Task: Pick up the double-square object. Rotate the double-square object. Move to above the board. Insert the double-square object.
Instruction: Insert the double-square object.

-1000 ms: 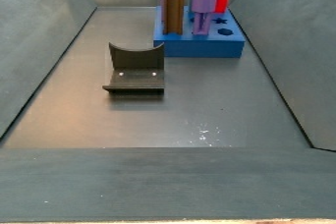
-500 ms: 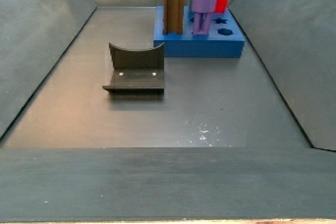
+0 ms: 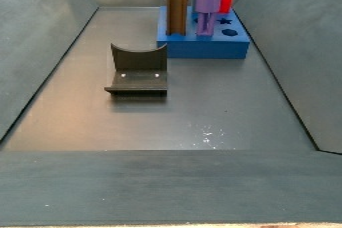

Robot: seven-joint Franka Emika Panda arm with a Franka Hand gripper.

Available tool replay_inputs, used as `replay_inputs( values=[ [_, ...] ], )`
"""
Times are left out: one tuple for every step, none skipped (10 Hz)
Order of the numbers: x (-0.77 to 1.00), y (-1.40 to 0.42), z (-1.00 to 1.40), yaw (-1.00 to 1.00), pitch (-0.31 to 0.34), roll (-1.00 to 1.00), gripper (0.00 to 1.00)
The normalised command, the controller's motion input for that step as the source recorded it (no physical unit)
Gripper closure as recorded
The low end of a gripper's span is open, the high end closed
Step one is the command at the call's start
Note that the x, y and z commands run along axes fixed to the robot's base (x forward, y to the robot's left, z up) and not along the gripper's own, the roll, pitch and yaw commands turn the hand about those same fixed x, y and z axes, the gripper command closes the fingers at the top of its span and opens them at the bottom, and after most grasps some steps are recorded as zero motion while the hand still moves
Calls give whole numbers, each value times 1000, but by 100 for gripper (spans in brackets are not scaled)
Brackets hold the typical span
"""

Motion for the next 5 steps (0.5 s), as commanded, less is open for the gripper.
replay_inputs(
  values=[
    [11,66,-186,-200,103,0,100],
    [0,3,-354,-74,0,0,100],
    [0,0,-723,-40,0,0,100],
    [0,0,-797,-43,0,0,100],
    [0,0,-754,-11,0,0,100]
  ],
)
